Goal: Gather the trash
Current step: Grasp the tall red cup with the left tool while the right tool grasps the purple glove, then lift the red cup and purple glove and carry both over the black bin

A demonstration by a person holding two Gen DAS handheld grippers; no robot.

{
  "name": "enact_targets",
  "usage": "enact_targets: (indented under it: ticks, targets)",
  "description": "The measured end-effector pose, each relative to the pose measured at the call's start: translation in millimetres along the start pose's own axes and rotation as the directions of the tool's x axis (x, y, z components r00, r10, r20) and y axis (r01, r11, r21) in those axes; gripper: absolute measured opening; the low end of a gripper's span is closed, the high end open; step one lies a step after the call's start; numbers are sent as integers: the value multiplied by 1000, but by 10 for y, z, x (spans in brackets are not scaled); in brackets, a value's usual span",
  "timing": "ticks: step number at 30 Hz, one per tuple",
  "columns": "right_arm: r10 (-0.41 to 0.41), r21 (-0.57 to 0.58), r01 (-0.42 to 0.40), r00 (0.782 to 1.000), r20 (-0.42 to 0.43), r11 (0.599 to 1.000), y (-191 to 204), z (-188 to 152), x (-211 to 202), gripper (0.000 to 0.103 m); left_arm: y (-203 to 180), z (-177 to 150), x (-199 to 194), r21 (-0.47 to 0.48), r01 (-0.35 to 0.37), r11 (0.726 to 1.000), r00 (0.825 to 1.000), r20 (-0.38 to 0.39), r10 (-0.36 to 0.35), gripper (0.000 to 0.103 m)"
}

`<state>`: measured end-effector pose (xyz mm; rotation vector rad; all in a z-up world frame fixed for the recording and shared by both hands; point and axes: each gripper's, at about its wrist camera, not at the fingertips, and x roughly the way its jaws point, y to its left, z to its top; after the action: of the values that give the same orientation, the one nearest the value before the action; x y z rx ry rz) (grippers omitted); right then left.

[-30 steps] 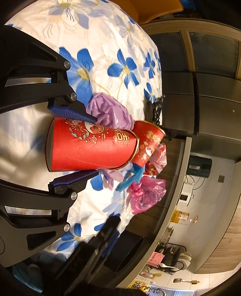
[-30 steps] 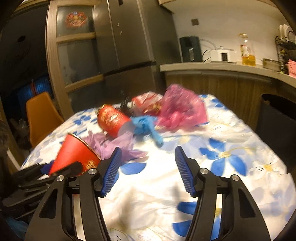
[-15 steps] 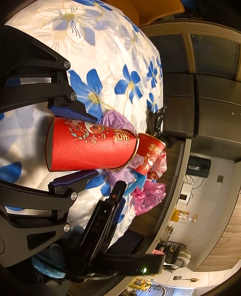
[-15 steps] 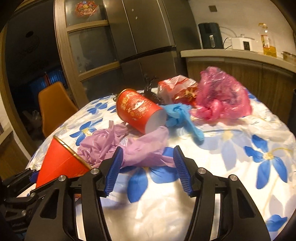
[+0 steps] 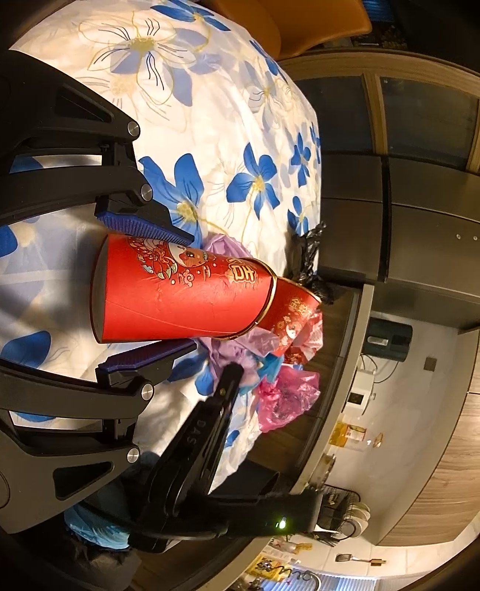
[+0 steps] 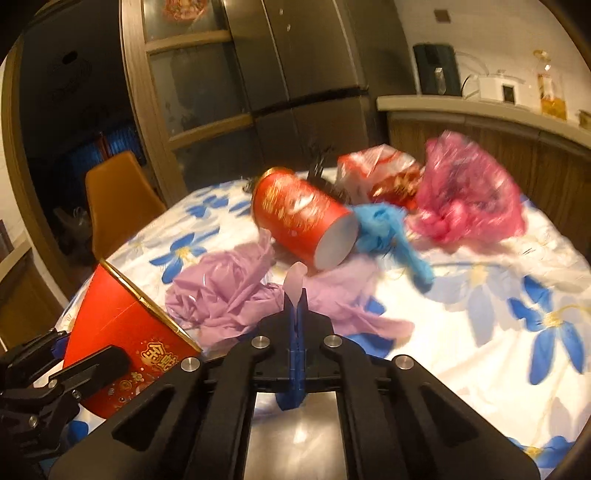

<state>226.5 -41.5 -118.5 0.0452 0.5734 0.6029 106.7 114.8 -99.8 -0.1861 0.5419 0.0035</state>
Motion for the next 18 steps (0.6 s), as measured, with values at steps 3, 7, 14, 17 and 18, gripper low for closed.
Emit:
enact_targets:
  ticks: [3, 7, 14, 17, 18]
  targets:
    - [-16, 7, 16, 999, 44, 1000, -30, 38, -200, 2, -25, 25, -73, 0, 2, 1000, 1000, 20, -2, 50]
    - [-41, 24, 39, 993, 113, 999, -110, 110, -509, 2, -82, 62, -157, 1, 1, 1000, 999, 45, -1, 50]
    - [-80, 56, 70, 976, 202, 996, -261, 173, -982, 1, -343, 201, -293, 35, 9, 999, 995, 98, -13, 50]
    - [-106, 67, 92, 967, 231, 993, -334, 181, -1166, 1, -498, 251, -313, 50, 27, 998, 994, 107, -32, 50]
    - [-116, 72, 101, 964, 241, 992, -372, 182, -1235, 1, -556, 269, -317, 55, 32, 998, 993, 111, -38, 50]
